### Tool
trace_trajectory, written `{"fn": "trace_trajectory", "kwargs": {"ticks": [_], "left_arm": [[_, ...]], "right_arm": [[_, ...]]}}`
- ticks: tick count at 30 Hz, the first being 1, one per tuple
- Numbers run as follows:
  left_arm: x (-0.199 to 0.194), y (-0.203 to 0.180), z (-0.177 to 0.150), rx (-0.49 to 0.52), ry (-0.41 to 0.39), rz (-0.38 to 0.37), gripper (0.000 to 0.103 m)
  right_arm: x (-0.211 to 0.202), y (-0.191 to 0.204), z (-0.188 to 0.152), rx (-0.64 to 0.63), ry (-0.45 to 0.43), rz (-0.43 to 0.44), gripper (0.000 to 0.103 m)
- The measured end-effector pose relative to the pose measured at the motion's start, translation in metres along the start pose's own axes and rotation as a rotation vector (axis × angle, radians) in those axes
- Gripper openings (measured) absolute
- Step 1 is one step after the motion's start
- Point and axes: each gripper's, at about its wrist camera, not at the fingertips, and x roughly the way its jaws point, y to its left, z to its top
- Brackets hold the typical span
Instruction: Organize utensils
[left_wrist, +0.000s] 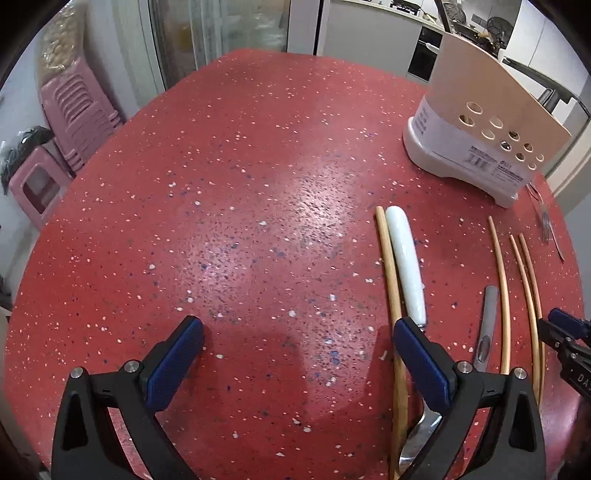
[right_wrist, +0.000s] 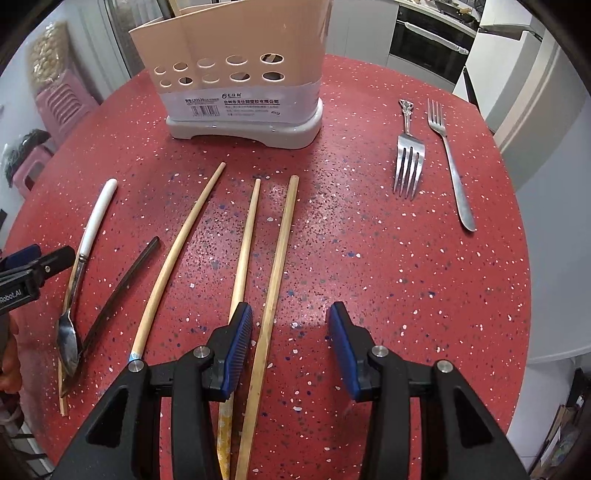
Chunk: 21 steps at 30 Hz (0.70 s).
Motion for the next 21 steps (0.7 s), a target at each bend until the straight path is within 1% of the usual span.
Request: {"fn": "trace_trajectory", "kwargs": {"ticks": [3, 5, 7, 11, 13, 15, 17, 18, 21], "left_arm": [[-0.002, -0.002, -0.003, 0.0, 0.003, -0.015, 0.103], [-0.006, -0.005, -0.012, 0.0, 0.002, -0.022, 0.103], [-0.005, -0.006, -0.015, 0.017, 0.004, -0.004, 0.103], [-0.006, -0.008, -0.019, 0.018, 0.009, -0.005, 0.103], [-0.005, -0.013, -0.02, 0.045, 0.022, 0.001, 0.103], [-0.005, -0.022, -0.025, 0.089, 0.014, 0.036, 0.103], [-0.005, -0.026, -0.025, 0.084, 0.005, 0.039, 0.103], [-0.005, -0.024, -0.024, 0.068, 0.011, 0.032, 0.103], [-0.003, -0.018, -0.019, 0.047, 0.006, 0.046, 0.103]], "right_arm": [[0.001, 0.0, 0.001, -0.001, -0.003, 0.0, 0.047], [0.001, 0.0, 0.0, -0.001, -0.004, 0.002, 0.047], [0.001, 0.0, -0.002, -0.004, -0.006, 0.001, 0.047], [0.001, 0.0, -0.003, -0.004, -0.009, 0.001, 0.047], [0.0, 0.0, -0.003, -0.005, -0.01, 0.0, 0.047], [0.0, 0.0, -0.003, -0.006, -0.011, 0.0, 0.047], [0.0, 0.0, -0.003, -0.009, -0.012, -0.001, 0.047], [0.0, 0.001, -0.004, -0.009, -0.012, -0.001, 0.047], [0.0, 0.001, -0.004, -0.007, -0.006, 0.0, 0.047]]}}
